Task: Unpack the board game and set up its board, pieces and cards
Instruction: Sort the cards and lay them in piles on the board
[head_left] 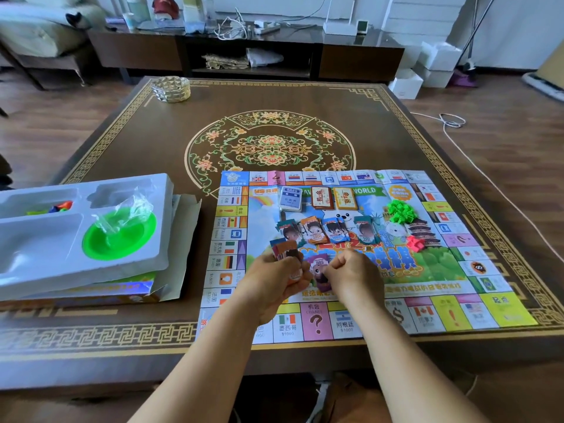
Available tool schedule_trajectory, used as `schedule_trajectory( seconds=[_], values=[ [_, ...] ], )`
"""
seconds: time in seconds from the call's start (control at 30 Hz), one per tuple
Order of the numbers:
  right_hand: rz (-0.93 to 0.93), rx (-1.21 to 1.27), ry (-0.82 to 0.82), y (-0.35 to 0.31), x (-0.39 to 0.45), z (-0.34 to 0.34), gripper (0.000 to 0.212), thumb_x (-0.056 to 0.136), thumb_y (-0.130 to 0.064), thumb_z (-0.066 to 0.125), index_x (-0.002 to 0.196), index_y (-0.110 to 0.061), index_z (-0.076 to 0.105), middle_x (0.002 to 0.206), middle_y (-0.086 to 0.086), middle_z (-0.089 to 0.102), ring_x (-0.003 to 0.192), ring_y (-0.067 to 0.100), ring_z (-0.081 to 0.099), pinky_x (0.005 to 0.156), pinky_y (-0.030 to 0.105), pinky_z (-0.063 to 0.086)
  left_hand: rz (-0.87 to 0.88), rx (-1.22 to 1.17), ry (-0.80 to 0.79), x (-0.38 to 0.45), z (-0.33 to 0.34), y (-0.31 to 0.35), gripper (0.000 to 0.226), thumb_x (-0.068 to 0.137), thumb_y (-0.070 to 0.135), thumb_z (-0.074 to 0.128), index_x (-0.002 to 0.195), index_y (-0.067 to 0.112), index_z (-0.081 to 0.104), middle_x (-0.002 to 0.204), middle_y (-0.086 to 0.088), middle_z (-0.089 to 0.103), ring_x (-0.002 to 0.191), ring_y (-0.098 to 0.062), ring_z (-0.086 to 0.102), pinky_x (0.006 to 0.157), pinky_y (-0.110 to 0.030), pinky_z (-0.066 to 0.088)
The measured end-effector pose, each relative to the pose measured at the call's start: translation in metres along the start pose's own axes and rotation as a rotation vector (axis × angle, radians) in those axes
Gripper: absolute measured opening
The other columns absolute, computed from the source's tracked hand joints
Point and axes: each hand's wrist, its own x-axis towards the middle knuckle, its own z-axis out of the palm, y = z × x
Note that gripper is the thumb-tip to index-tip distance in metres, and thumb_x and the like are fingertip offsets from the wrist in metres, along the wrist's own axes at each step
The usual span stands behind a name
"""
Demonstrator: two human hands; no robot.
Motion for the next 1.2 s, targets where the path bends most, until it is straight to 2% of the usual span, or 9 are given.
schedule_trajectory(
  seconds=[0.13,0.27,0.37,0.47,0.6,0.73,0.87,1.07,1.2],
  values=[
    [-0.094,0.009,0.075,0.002,-0.003,-0.003,0.014,0.082,-0.034,0.067,0.074,-0.023,0.062,0.084,-0.003,0.068,0.084,0.022,0.062,0.062,0.027,0.045,0.029,-0.01,-0.036,-0.001,0.003,-0.003,0.012,0.092,-0.001,0.054,0.102,0.0,0.059,0.087,-0.014,0.067,0.078,-0.022,0.068,0.07,-0.027,0.059],
    [0.007,0.714,-0.181,-0.009,-0.019,-0.024,0.019,0.088,-0.032,0.064,0.075,-0.019,0.064,0.068,-0.007,0.063,0.063,0.01,0.058,0.048,0.015,0.045,0.071,0.029,-0.013,-0.005,0.009,-0.004,0.008,0.086,0.004,0.064,0.094,0.006,0.063,0.082,-0.012,0.07,0.069,-0.018,0.07,0.061,-0.023,0.058],
    [0.075,0.912,-0.331,-0.008,-0.025,-0.026,0.013,0.084,-0.022,0.069,0.073,-0.016,0.067,0.075,0.0,0.071,0.066,0.011,0.061,0.058,0.022,0.046,0.092,0.06,-0.054,-0.009,0.015,-0.003,0.008,0.085,0.002,0.065,0.087,0.01,0.065,0.074,-0.008,0.069,0.065,-0.016,0.067,0.063,-0.024,0.058],
    [0.16,0.98,-0.305,-0.002,-0.024,-0.023,0.009,0.083,-0.014,0.07,0.073,-0.013,0.069,0.07,0.002,0.072,0.062,0.014,0.064,0.056,0.026,0.049,0.098,0.047,-0.128,-0.014,0.019,-0.002,0.011,0.087,-0.003,0.06,0.092,0.006,0.065,0.084,-0.014,0.069,0.071,-0.02,0.068,0.063,-0.023,0.058],
    [0.227,1.015,-0.235,0.006,-0.022,-0.026,0.009,0.078,-0.016,0.075,0.072,-0.013,0.07,0.075,0.007,0.073,0.075,0.025,0.067,0.07,0.037,0.053,0.058,0.026,-0.121,-0.014,0.021,0.001,0.023,0.09,-0.006,0.047,0.111,-0.008,0.056,0.102,-0.024,0.065,0.082,-0.025,0.066,0.069,-0.026,0.059],
    [0.21,1.001,-0.211,0.008,-0.023,-0.029,0.009,0.079,-0.015,0.074,0.073,-0.016,0.068,0.065,0.0,0.069,0.057,0.011,0.063,0.054,0.025,0.046,0.061,0.026,-0.07,-0.015,0.027,0.001,0.01,0.093,0.002,0.052,0.099,0.001,0.061,0.083,-0.015,0.069,0.069,-0.021,0.068,0.058,-0.023,0.058],
    [0.208,0.982,-0.202,0.009,-0.025,-0.033,0.006,0.082,-0.016,0.072,0.077,-0.016,0.068,0.057,-0.005,0.065,0.045,0.004,0.058,0.045,0.02,0.043,0.059,0.025,-0.033,-0.014,0.028,-0.001,0.005,0.091,0.007,0.058,0.091,0.007,0.063,0.079,-0.012,0.071,0.069,-0.021,0.069,0.056,-0.023,0.057],
    [0.213,0.971,-0.198,0.007,-0.025,-0.032,0.007,0.082,-0.016,0.071,0.078,-0.016,0.066,0.066,0.0,0.065,0.052,0.01,0.056,0.043,0.02,0.04,0.052,0.005,-0.084,-0.015,0.026,-0.001,0.008,0.087,0.006,0.062,0.082,0.011,0.066,0.075,-0.009,0.072,0.064,-0.017,0.07,0.057,-0.023,0.056],
    [0.22,0.967,-0.169,0.007,-0.024,-0.032,0.011,0.082,-0.017,0.072,0.073,-0.016,0.066,0.063,-0.001,0.065,0.053,0.01,0.054,0.044,0.021,0.038,0.02,-0.05,-0.143,-0.017,0.024,0.001,0.011,0.092,0.011,0.056,0.09,0.008,0.065,0.076,-0.009,0.073,0.068,-0.017,0.071,0.057,-0.025,0.057]
  ],
)
